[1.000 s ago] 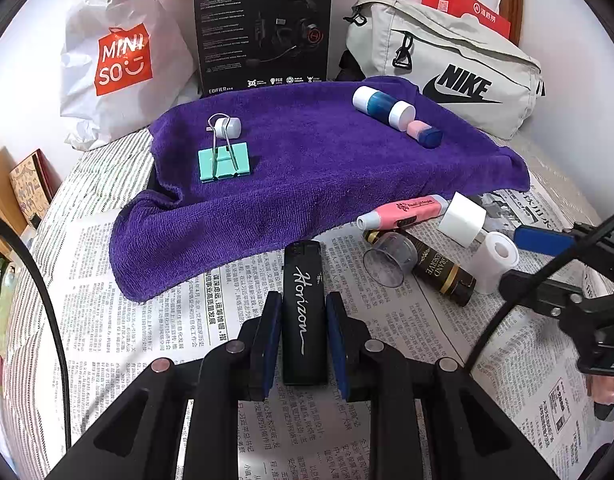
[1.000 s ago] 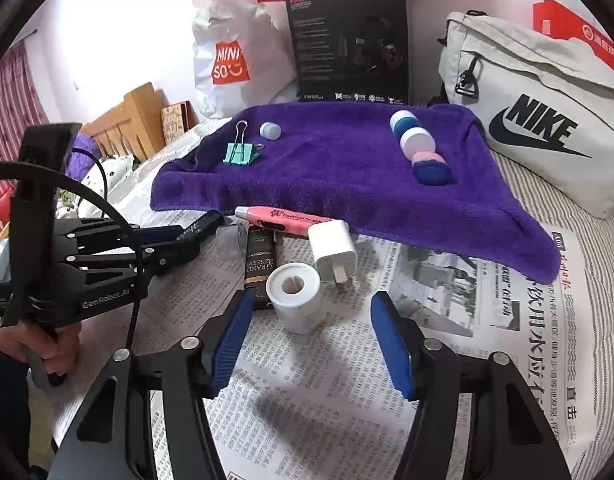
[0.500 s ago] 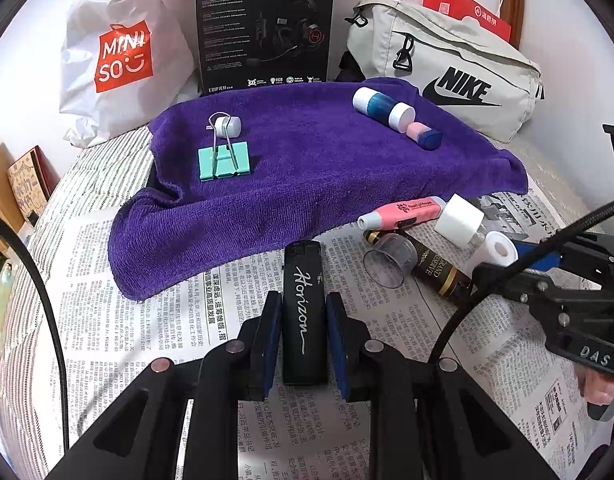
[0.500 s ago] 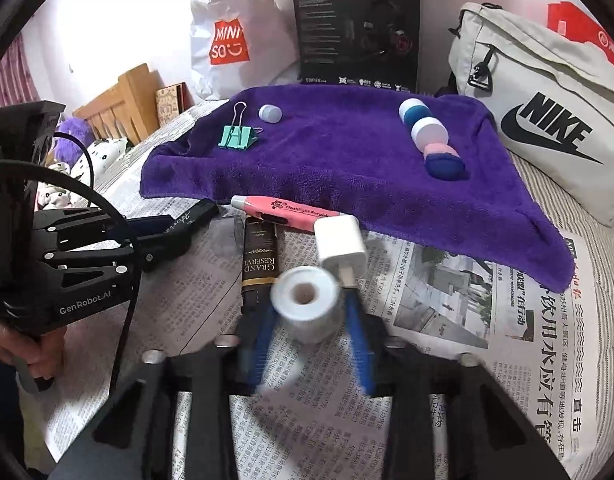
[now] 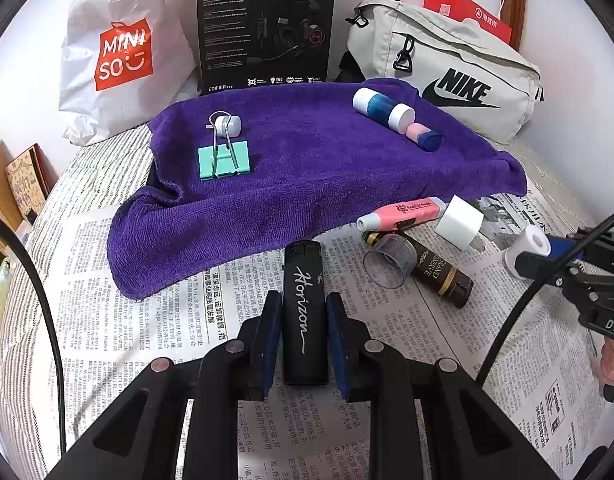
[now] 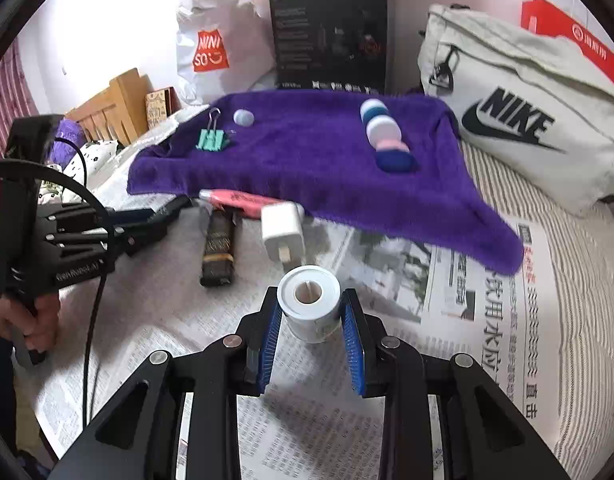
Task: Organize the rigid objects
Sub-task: 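Lift the tape roll with the right gripper while left lifts the Horizon tube toward the towel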
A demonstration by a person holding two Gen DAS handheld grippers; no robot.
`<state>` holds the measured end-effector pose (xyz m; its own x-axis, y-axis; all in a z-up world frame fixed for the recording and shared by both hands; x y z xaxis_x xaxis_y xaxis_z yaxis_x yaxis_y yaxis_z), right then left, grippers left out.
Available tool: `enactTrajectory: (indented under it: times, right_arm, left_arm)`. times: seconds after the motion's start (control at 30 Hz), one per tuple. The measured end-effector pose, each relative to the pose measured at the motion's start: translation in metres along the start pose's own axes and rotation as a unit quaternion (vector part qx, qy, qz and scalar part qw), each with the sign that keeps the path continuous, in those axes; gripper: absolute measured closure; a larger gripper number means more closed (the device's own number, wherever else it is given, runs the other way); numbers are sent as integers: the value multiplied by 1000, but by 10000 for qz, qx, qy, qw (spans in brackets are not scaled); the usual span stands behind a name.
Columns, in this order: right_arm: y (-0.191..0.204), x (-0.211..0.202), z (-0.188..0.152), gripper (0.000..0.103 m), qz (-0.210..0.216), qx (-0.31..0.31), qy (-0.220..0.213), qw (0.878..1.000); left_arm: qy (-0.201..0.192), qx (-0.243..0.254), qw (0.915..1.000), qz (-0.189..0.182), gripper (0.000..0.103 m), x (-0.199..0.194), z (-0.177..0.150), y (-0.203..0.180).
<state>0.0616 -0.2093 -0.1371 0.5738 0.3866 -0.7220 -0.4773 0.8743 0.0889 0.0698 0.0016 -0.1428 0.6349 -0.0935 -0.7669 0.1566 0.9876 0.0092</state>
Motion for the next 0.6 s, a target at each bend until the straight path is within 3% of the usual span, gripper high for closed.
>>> enactTrajectory:
  times: [0.6]
  right_arm:
    - [-5, 8, -4, 74, 197, 167, 29, 9997]
  left_arm:
    - [-6, -52, 10000, -58, 81, -1, 0, 1]
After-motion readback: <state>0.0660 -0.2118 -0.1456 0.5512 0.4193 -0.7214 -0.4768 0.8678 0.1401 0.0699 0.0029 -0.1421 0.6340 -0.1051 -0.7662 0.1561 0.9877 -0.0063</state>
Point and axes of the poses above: each gripper's, at about its wrist camera, not at the fingertips, and x roughly the way its jaws point, y to its left, z to its top, the point moved 4 cm from there along x, roughly the way its jaws point, and after that the axes turned 2 degrees about z, right-handed, at the moved point
